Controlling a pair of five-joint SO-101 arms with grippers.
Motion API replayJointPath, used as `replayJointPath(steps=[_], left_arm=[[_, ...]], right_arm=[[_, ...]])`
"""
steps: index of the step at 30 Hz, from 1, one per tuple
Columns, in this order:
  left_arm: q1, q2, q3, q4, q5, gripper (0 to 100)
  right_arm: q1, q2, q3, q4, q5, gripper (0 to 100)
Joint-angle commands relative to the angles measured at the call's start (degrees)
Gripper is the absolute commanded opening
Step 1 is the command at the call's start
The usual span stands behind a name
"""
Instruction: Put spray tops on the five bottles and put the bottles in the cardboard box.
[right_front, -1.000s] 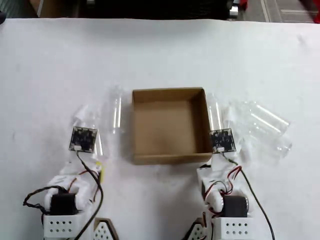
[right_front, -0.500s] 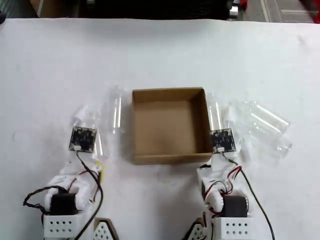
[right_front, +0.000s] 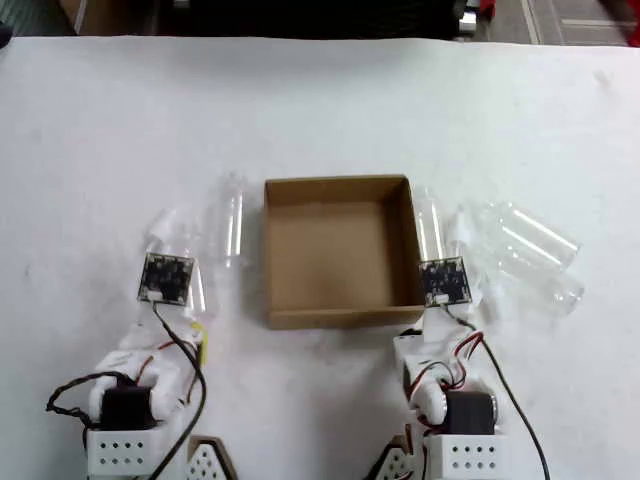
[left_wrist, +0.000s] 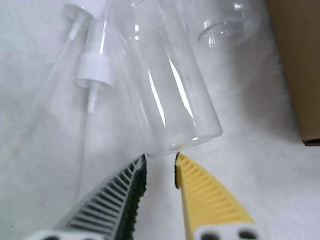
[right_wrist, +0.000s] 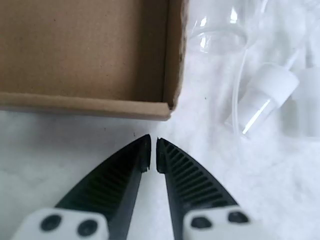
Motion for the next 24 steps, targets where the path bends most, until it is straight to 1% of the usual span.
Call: replayJointPath(steps=[1,24], left_arm=[[0.75,-0.48,0.09,0.18,0.53,10],[0.75,-0.48,0.09,0.18,0.53,10]], right_arm=[[0.40,-0.48,0.44,0.22,0.44,1.7],[-0.04,-0.48,0.44,0.22,0.35,1.7]])
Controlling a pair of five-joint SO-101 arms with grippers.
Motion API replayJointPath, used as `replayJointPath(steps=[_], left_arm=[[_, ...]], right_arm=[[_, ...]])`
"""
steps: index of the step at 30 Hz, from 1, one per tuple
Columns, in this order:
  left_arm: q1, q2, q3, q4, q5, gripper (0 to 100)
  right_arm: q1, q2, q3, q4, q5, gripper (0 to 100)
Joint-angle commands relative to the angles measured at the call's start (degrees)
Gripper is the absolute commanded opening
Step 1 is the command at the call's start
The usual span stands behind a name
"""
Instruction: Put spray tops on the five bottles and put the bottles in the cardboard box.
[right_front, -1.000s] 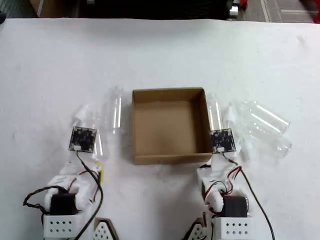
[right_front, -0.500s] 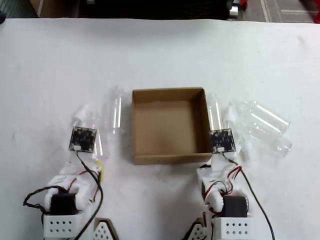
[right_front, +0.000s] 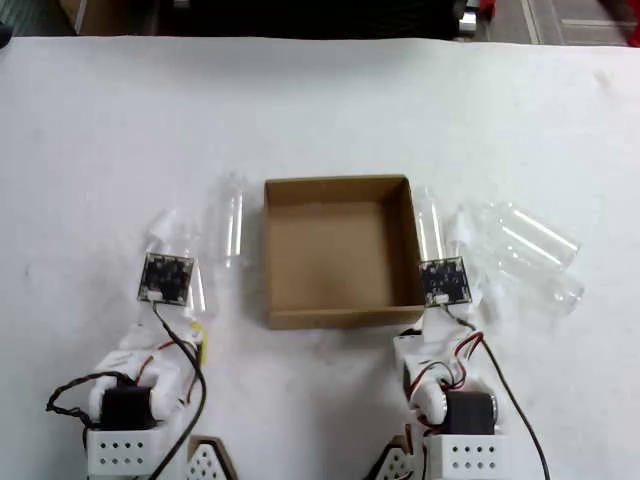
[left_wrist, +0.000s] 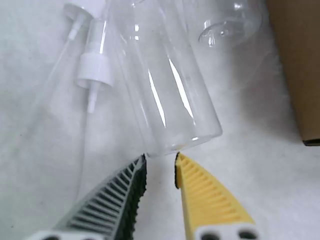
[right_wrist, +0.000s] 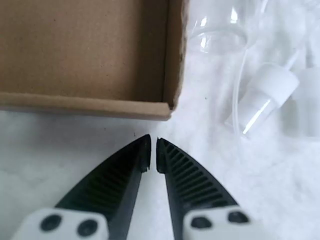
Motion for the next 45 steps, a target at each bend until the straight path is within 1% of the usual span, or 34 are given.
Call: replayJointPath(steps=[1,8,13,15,27,29,31,34,39,42,45], left_arm=[[0.75,-0.48,0.09,0.18,0.53,10],[0.75,-0.48,0.09,0.09,0.53,10],[0.31,-0.48,0.09,-5.19,0.18,10],[0.31,-0.48,0.09,-6.15,0.18,10],[0.75,-0.48,0.09,-6.42,0.53,10],[0.75,-0.48,0.00,-8.97,0.53,10],[0.75,-0.48,0.00,-13.19,0.53,10],[0.75,-0.48,0.00,-18.20,0.53,10],[0.66,-0.48,-0.88,-25.67,0.44,10],[0.22,-0.48,-3.69,-27.69,0.26,10],[0.40,-0.48,-6.95,-23.91,0.53,10]], right_arm=[[-0.04,-0.48,0.44,0.22,0.44,1.7],[-0.04,-0.48,0.44,0.22,0.44,1.7],[-0.04,-0.48,0.44,0.22,0.44,1.7],[-0.13,-0.48,0.44,0.22,0.44,1.7],[-0.13,-0.57,0.44,0.13,0.44,1.8],[-3.21,-0.66,0.44,-3.38,0.53,1.8],[-7.08,-0.66,0.44,-11.74,0.18,1.8],[-9.27,-0.66,0.44,-23.78,0.44,1.8],[-13.23,-0.66,0.44,-35.82,0.53,1.8],[-11.91,-0.66,0.44,-40.04,0.53,1.8],[-8.57,-0.57,0.44,-38.99,0.53,1.8]])
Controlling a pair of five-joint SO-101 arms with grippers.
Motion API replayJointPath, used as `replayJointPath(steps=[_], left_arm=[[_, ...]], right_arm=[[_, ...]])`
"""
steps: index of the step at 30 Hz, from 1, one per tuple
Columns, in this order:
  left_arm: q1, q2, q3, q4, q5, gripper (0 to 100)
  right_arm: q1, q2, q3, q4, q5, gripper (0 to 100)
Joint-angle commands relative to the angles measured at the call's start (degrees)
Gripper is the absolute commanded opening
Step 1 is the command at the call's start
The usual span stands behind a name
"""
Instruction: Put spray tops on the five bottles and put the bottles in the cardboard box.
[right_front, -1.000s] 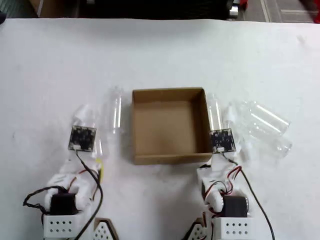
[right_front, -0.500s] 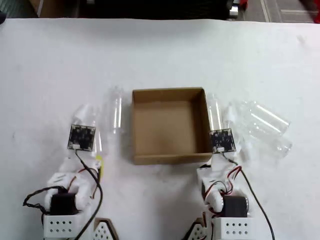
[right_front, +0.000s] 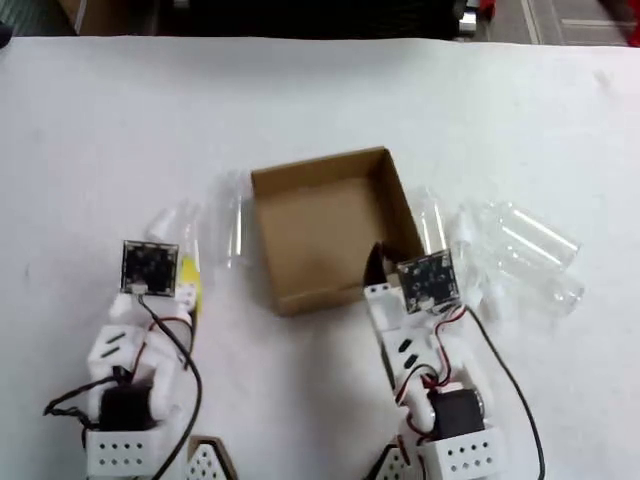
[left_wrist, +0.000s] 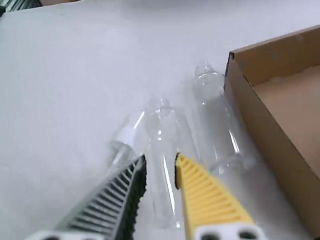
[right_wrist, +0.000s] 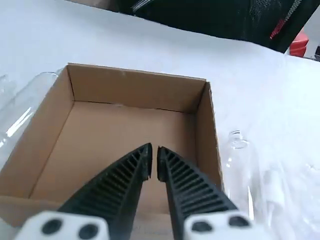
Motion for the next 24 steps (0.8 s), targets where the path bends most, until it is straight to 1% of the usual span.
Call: replayJointPath(steps=[1,4,7,10,12,13,15,17,18,22,24], left_arm=[[0.31,-0.57,-7.30,4.13,0.53,10],[0.40,-0.57,-11.52,11.16,0.18,10],[0.22,-0.57,-18.11,11.78,0.09,10],[0.75,-0.57,-26.02,11.87,0.35,10],[1.63,-0.40,-29.63,11.87,0.18,10],[2.42,-0.31,-30.51,11.87,0.18,10],[3.56,-0.48,-30.95,13.01,-0.18,10],[3.91,-0.48,-31.03,16.09,-2.81,10],[3.91,-0.48,-30.77,16.88,-3.96,10],[3.74,-0.48,-29.27,17.32,-5.27,10],[3.30,-0.57,-26.64,16.62,-5.71,10]], right_arm=[[3.74,-0.66,0.44,-1.10,0.62,1.8],[4.97,-0.66,0.26,-4.70,0.62,1.8],[4.70,-0.66,-1.67,-9.19,0.18,1.7],[1.36,-0.40,-3.08,-9.10,0.09,1.8],[1.01,-0.66,0.18,-9.27,0.53,1.8],[2.33,-0.57,0.62,-9.10,0.62,1.8],[8.40,-0.57,0.18,-8.84,0.53,1.8],[14.37,-0.57,0.35,-8.75,0.09,1.8],[16.04,-0.57,0.26,-9.19,0.09,1.8],[17.10,-0.48,0.00,-9.10,0.09,1.9],[16.13,-0.31,-1.49,-6.73,0.09,1.9]])
